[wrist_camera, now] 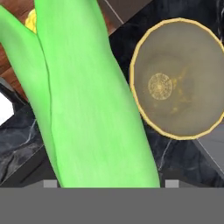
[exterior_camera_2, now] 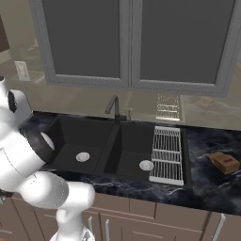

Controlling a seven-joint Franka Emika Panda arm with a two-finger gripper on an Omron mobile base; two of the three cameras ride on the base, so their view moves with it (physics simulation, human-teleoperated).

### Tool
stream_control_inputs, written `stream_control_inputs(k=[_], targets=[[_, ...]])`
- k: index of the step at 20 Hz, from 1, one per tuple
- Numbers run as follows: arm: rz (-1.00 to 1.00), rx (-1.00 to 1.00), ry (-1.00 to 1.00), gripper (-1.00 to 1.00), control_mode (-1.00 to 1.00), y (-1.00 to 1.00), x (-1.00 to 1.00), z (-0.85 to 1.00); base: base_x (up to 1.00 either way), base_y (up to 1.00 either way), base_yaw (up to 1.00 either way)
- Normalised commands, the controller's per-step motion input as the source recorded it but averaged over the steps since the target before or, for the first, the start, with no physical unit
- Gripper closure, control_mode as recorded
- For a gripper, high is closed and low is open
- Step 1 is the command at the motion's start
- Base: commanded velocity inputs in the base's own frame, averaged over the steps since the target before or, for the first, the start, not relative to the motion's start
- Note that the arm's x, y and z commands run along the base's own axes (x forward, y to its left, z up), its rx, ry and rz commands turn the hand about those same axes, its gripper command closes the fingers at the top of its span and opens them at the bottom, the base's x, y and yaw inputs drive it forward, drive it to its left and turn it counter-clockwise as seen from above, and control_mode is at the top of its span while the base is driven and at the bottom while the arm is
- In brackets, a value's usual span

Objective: Pick the corn from the sink and place it in the bowl. Then pick the bowl and place it in the microwave. Then close the microwave door and press the start button.

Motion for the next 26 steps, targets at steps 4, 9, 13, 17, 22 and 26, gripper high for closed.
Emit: stream_control_inputs(k=[4,9,13,17,22,26], targets=[[-0.03,-0.08,0.05,1.0,-1.0,0.99,0.0,0.0,0.0,0.0,0.0],[-0.01,-0.02,0.03,1.0,-1.0,0.75,0.0,0.0,0.0,0.0,0.0],[-0.01,-0.03,0.01,1.0,-1.0,0.75,0.06,0.0,0.0,0.0,0.0],[-0.01,-0.04,0.0,1.0,-1.0,0.42,0.23,-0.31,0.0,0.0,0.0],[0.0,-0.02,0.0,1.0,-1.0,0.13,0.2,-0.68,0.0,0.0,0.0],[-0.03,0.0,0.0,1.0,-1.0,0.27,0.3,-0.38,0.0,0.0,0.0]])
